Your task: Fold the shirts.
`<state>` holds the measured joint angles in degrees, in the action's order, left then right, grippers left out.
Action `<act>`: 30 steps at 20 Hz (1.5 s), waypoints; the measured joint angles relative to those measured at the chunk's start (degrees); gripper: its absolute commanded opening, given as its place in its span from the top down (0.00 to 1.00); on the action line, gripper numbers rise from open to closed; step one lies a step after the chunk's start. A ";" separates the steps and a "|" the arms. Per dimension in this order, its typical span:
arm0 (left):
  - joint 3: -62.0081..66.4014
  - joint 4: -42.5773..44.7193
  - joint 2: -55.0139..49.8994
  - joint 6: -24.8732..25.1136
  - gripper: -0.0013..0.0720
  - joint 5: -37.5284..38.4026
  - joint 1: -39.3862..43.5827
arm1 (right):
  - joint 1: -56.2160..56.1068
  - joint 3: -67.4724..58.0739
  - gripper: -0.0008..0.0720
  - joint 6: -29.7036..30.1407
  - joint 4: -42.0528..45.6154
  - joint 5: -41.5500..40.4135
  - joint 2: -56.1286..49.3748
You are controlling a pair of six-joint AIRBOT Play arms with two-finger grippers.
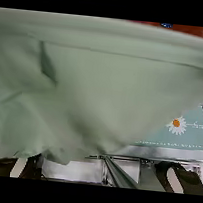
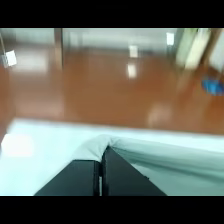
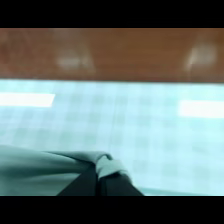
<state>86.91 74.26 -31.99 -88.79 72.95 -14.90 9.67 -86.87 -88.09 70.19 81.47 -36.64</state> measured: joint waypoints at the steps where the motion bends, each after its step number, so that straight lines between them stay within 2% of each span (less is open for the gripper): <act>1: -2.60 -1.31 -2.14 -0.04 0.96 0.00 0.09 | 0.00 3.32 0.96 0.31 -0.85 -1.38 -0.98; 4: -9.77 -6.62 -11.54 1.40 0.96 -2.23 0.55 | -0.02 10.84 0.96 2.86 -3.65 -5.75 -6.84; 7: -13.16 -10.78 -24.30 3.26 0.96 -6.36 2.40 | -0.02 14.34 0.96 6.75 -7.32 -11.78 -17.53; 13: -10.36 -21.35 -51.10 5.53 0.96 -16.70 6.75 | -0.02 11.06 0.95 12.17 -18.21 -24.72 -44.02; 14: -9.11 -22.95 -54.62 5.66 0.96 -17.44 7.19 | -0.02 9.44 0.88 12.52 -20.20 -25.94 -47.91; 15: -8.02 -24.79 -57.66 5.81 0.88 -17.79 7.56 | -0.02 7.72 0.50 12.72 -22.14 -26.86 -51.71; 16: -6.97 -26.75 -60.46 5.88 0.55 -18.03 7.89 | -0.02 6.14 0.41 12.66 -23.67 -27.56 -54.75; 17: -6.14 -28.46 -62.77 5.88 0.29 -17.88 8.13 | 0.00 4.61 0.41 12.20 -25.09 -28.15 -57.48; 19: -4.87 -30.34 -65.57 6.51 0.29 -15.13 7.96 | 0.72 2.25 0.42 11.34 -26.23 -27.47 -60.74; 21: -3.65 -29.38 -66.84 7.10 0.29 -9.11 6.45 | 2.62 0.11 0.42 10.80 -26.16 -24.48 -62.07; 25: -4.09 -20.39 -64.06 6.93 0.29 5.33 0.66 | 9.16 -1.09 0.42 10.43 -21.03 -14.16 -59.14; 27: -8.90 -15.93 -58.86 7.65 0.29 8.85 -2.64 | 12.44 2.82 0.42 9.92 -16.24 -10.80 -54.45; 30: -22.38 -12.28 -47.93 9.90 0.29 7.96 -8.79 | 16.57 16.90 0.42 8.96 -11.87 -11.96 -43.87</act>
<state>64.53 61.98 -79.92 -78.89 80.90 -23.68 26.24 -69.97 -79.13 58.33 69.52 -80.51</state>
